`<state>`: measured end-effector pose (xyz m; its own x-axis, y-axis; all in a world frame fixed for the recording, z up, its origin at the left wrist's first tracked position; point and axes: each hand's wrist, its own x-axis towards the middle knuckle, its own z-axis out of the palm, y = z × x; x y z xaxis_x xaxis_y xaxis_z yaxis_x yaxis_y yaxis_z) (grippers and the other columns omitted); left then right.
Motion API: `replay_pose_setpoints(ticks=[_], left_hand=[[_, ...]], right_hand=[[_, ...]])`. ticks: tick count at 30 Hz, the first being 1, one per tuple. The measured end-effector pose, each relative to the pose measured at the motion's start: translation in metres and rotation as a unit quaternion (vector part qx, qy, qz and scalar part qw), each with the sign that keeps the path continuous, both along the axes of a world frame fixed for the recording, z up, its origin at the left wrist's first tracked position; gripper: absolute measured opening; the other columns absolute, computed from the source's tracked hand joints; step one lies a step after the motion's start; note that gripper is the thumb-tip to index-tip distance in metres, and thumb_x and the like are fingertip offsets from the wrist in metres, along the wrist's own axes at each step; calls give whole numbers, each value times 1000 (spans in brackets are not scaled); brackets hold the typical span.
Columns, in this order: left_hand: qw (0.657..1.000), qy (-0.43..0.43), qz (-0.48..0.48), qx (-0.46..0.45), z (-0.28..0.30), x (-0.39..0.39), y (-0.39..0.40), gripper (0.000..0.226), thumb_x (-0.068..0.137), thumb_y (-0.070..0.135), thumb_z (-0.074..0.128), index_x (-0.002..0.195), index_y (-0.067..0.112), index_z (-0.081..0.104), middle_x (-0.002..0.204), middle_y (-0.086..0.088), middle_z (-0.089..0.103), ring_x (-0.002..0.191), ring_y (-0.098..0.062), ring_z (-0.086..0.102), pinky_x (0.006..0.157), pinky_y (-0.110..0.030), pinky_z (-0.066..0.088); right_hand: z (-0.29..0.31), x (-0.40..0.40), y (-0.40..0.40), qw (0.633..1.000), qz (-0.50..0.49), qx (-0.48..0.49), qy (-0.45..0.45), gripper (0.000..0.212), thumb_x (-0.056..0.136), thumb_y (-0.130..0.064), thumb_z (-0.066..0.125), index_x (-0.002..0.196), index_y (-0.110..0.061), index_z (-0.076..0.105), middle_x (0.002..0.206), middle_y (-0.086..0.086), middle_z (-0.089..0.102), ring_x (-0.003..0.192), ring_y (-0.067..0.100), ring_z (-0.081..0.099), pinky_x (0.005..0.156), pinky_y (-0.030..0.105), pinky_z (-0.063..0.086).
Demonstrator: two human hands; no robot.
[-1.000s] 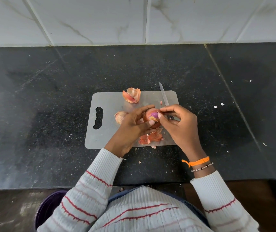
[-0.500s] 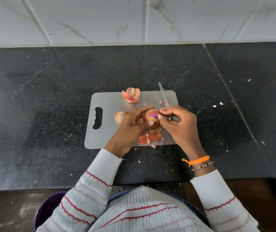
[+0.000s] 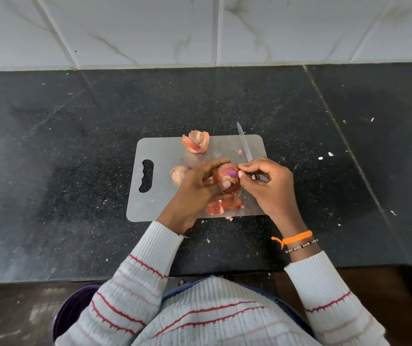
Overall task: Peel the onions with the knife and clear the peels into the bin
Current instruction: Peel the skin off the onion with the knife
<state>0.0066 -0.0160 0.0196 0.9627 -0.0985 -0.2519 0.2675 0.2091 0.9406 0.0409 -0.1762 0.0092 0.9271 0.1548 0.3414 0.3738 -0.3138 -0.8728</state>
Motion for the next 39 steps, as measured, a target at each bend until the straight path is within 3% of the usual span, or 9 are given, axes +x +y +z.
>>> replay_pose_setpoints(ticks=[6, 12, 20, 27, 35, 39], left_hand=[[1000, -1, -3, 0, 1, -1, 0, 42, 84, -6, 60, 120, 15, 56, 127, -13, 55, 109, -28, 62, 80, -35, 58], [998, 13, 10, -54, 5, -1, -1, 42, 84, -7, 59, 121, 14, 55, 126, -11, 55, 108, -28, 63, 79, -31, 58], [999, 0, 47, -25, 5, -2, -5, 39, 81, -4, 65, 113, 16, 57, 116, -6, 61, 105, -27, 64, 75, -32, 59], [998, -32, 40, 43, 8, -3, -4, 43, 79, -6, 67, 114, 15, 57, 118, -8, 59, 101, -24, 64, 72, -28, 59], [998, -14, 40, 43, 4, -3, -7, 42, 78, -6, 68, 116, 10, 58, 116, -11, 62, 103, -28, 65, 78, -39, 59], [999, -12, 27, 32, 4, -4, -5, 41, 78, -5, 68, 112, 14, 59, 118, -11, 61, 103, -29, 65, 74, -35, 59]], right_hand=[[-2, 2, -1, 1000, -7, -17, -11, 12, 75, 6, 69, 81, -4, 71, 81, 0, 68, 80, 4, 65, 72, 20, 54], [1, -3, -1, 991, -29, 91, 95, 18, 87, -1, 60, 90, -15, 71, 90, 5, 72, 88, 16, 69, 80, 32, 56], [7, -8, 2, 999, -32, -13, -16, 10, 79, -7, 72, 89, -6, 72, 88, -2, 68, 86, -2, 64, 76, 10, 48], [6, -6, -1, 999, -22, -19, -16, 4, 79, -8, 73, 83, -6, 72, 81, -2, 69, 81, 4, 66, 74, 15, 51], [3, -7, 1, 997, -31, -44, -48, 1, 76, 0, 71, 76, 0, 70, 76, 6, 68, 74, 9, 63, 64, 21, 54], [3, -5, 0, 996, -54, -51, -55, 3, 76, 2, 70, 77, -1, 70, 76, 6, 68, 73, 10, 63, 65, 17, 52]])
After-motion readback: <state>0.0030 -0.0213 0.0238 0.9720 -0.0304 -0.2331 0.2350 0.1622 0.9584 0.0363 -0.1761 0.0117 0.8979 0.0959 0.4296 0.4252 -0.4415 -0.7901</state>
